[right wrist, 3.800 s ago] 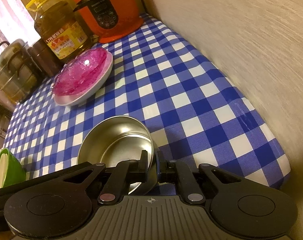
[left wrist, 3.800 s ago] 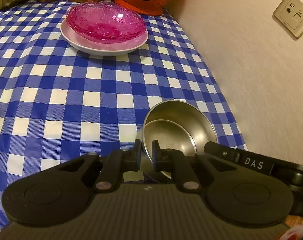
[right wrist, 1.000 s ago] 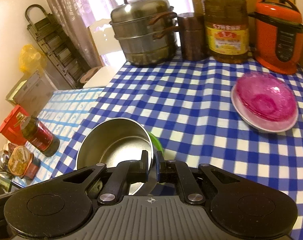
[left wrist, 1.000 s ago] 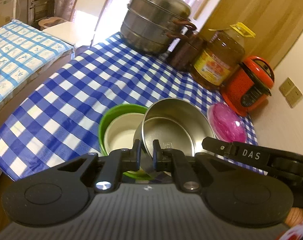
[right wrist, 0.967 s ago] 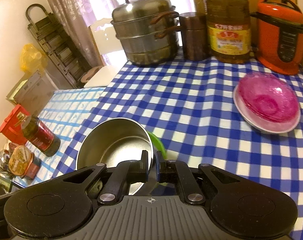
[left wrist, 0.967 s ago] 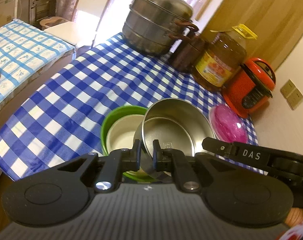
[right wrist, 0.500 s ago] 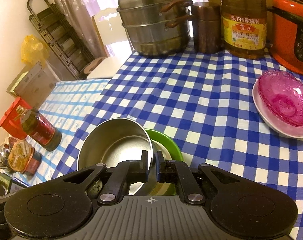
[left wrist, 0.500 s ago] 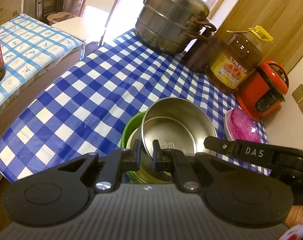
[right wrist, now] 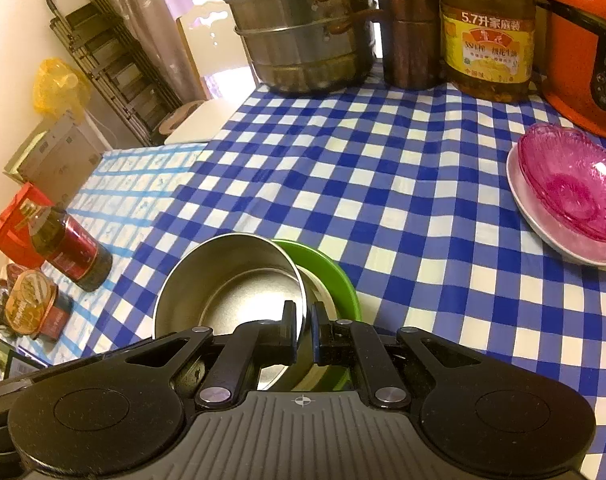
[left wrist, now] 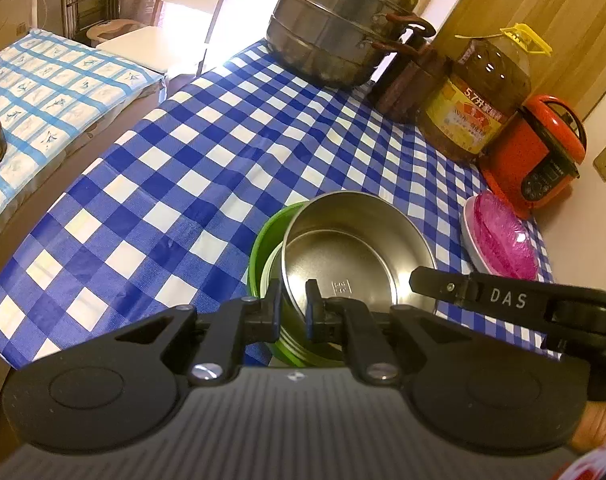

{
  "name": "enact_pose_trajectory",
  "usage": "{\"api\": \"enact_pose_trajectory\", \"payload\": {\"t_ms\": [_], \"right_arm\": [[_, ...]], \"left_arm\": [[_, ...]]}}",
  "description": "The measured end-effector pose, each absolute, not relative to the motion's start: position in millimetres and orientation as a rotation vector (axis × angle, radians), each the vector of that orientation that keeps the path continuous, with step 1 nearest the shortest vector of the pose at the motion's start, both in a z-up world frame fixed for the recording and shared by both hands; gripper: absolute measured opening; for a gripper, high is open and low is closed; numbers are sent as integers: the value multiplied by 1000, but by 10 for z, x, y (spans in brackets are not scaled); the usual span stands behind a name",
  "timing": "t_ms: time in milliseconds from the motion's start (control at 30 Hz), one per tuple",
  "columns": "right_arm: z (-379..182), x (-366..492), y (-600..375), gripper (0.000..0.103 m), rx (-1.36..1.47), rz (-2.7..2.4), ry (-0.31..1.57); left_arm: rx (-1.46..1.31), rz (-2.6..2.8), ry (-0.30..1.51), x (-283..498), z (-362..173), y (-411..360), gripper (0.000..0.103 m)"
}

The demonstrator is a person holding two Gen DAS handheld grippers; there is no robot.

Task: Organize plates and bowls
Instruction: 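Lower the steel bowl into the cream bowl with both grippers, then open both grippers to release the steel bowl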

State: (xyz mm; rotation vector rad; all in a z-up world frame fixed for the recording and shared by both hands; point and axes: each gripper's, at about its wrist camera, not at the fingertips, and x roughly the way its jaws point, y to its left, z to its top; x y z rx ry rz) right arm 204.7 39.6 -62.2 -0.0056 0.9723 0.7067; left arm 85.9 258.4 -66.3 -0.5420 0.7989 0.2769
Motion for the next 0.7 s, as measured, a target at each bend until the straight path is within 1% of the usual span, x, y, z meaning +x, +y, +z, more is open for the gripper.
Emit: {"api": "enact_pose_trajectory", "payload": {"t_ms": [333, 500, 567, 600, 633, 667, 700], "right_arm": [[-690, 2060, 363, 8, -5, 710, 982], [-685, 2085, 281, 8, 50, 723, 987], [-648, 2079, 224, 10, 68, 717, 965], [-634, 2081, 195, 14, 79, 712, 958], [-623, 2084, 164, 24, 90, 704, 953], [-614, 2088, 141, 30, 99, 698, 949], [-610, 2092, 115, 42, 110, 693, 946]], "left_arm": [[-495, 272, 822, 914, -719, 2541, 10], [-475, 275, 807, 898, -679, 2531, 19], [-484, 276, 776, 843, -655, 2558, 20], [-487, 281, 764, 817, -644, 2578, 21], [-488, 288, 757, 794, -640, 2601, 21], [-491, 294, 751, 778, -641, 2627, 22], [-498, 298, 751, 768, -652, 2661, 22]]}}
